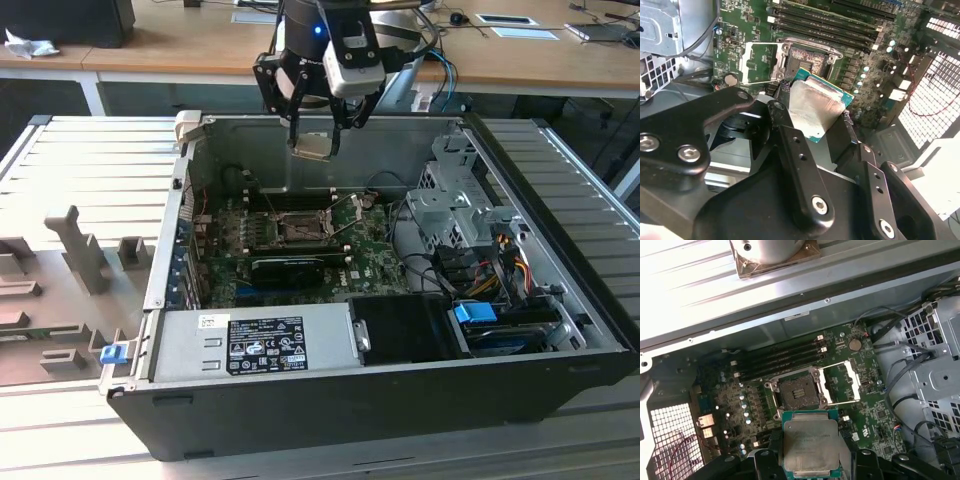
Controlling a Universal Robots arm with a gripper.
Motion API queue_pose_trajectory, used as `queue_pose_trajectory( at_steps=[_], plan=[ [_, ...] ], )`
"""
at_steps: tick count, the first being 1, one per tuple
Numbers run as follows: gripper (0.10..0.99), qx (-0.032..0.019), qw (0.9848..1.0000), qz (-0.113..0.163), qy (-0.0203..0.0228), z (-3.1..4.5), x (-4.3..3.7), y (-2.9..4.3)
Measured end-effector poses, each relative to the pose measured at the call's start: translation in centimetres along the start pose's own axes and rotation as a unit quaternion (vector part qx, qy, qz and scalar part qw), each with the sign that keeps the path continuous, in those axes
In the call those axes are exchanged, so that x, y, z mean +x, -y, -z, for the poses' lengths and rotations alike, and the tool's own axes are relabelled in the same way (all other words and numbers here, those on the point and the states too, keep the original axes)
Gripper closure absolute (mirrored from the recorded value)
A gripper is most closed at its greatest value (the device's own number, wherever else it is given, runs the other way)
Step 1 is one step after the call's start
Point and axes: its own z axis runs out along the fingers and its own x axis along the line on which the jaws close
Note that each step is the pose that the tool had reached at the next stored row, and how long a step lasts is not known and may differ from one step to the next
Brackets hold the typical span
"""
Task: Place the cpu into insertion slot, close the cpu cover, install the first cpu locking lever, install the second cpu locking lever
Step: 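Place the cpu into insertion slot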
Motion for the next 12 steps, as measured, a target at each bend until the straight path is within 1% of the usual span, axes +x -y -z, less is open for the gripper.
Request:
queue_pose_trajectory(
  at_steps=[12],
  plan=[
    [0.553, 0.0005, 0.9997, -0.026, 0.0026, -0.01, 0.0, 0.0]
  ],
)
